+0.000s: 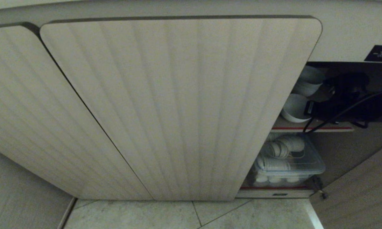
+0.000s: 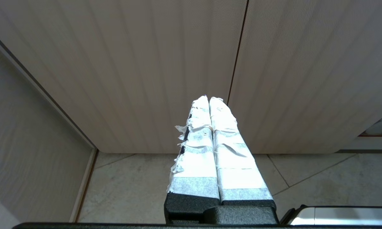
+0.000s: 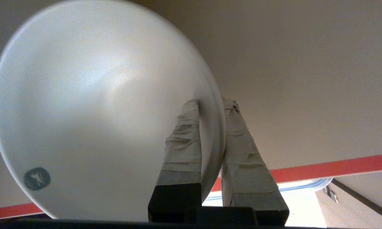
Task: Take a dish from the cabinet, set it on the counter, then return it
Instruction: Take the bowl from the cabinet
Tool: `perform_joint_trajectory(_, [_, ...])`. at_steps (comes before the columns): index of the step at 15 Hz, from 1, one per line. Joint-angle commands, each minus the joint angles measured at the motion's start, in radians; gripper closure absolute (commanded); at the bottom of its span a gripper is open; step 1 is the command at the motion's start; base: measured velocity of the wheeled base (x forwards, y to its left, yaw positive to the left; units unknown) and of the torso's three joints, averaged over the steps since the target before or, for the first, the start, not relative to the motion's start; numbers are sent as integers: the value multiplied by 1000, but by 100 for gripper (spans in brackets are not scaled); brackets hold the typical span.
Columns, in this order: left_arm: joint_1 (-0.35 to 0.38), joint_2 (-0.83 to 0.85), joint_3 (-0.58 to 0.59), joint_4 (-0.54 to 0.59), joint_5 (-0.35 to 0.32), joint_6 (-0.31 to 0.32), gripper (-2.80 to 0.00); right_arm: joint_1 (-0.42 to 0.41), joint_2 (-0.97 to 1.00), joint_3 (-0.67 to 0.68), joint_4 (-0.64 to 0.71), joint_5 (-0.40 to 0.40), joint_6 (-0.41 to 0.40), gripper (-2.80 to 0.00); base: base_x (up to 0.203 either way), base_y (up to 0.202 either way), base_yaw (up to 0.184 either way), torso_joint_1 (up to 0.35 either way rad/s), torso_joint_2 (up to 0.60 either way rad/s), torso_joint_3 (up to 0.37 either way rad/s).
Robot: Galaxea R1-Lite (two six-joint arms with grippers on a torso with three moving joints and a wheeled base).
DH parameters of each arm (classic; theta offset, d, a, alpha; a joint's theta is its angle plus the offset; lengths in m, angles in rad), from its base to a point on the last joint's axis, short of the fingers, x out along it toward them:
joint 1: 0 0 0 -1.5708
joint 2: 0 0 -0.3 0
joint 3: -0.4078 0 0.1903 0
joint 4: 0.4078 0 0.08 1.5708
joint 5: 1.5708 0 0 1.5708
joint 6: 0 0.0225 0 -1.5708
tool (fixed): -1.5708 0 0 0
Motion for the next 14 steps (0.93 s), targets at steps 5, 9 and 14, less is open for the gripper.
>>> perform_joint_trajectory(5, [0,0,0,0,0,0,0,0,-31,101,-98,3,5,0,0,0,0,0,0,0])
perform_joint_trajectory(9, [0,0,0,0,0,0,0,0,-46,103,-100,4,38,0,0,0,0,0,0,0])
perform_joint_trajectory(14, [0,0,0,0,0,0,0,-1,-60,93,-84,11,95,0,0,0,0,0,0,0])
